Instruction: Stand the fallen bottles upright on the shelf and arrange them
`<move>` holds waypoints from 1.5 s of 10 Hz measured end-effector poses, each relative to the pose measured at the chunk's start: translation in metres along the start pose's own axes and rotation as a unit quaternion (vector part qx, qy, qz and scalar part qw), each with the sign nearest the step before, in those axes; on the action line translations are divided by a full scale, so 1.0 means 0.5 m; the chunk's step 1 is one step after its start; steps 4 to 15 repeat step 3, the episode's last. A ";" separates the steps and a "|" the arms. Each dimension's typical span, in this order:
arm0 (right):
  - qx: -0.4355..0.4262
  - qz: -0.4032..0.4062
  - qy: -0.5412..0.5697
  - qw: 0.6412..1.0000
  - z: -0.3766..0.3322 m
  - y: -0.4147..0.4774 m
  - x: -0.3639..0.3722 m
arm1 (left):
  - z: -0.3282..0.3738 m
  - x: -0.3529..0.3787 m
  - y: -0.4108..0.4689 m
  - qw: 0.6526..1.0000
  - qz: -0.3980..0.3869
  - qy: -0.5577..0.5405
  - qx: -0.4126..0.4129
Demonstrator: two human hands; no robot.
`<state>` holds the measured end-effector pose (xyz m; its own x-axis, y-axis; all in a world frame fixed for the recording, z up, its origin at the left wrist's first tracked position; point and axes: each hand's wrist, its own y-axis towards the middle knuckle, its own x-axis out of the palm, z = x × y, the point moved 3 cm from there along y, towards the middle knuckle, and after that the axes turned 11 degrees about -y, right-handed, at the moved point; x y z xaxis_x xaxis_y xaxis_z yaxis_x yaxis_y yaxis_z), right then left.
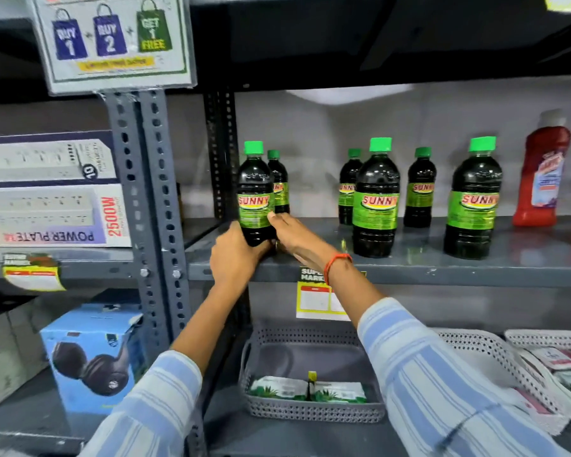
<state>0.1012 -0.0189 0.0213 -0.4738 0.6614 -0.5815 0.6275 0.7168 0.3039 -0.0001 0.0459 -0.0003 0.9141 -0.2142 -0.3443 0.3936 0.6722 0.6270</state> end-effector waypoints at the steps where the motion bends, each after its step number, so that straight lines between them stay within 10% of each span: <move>1: 0.007 0.003 0.005 1.000 0.001 0.020 0.024 | -0.008 -0.013 0.008 1.000 0.005 0.006 0.018; 15: 0.002 0.016 0.018 1.000 -0.008 0.024 0.035 | -0.012 -0.034 0.018 0.999 0.006 0.044 -0.004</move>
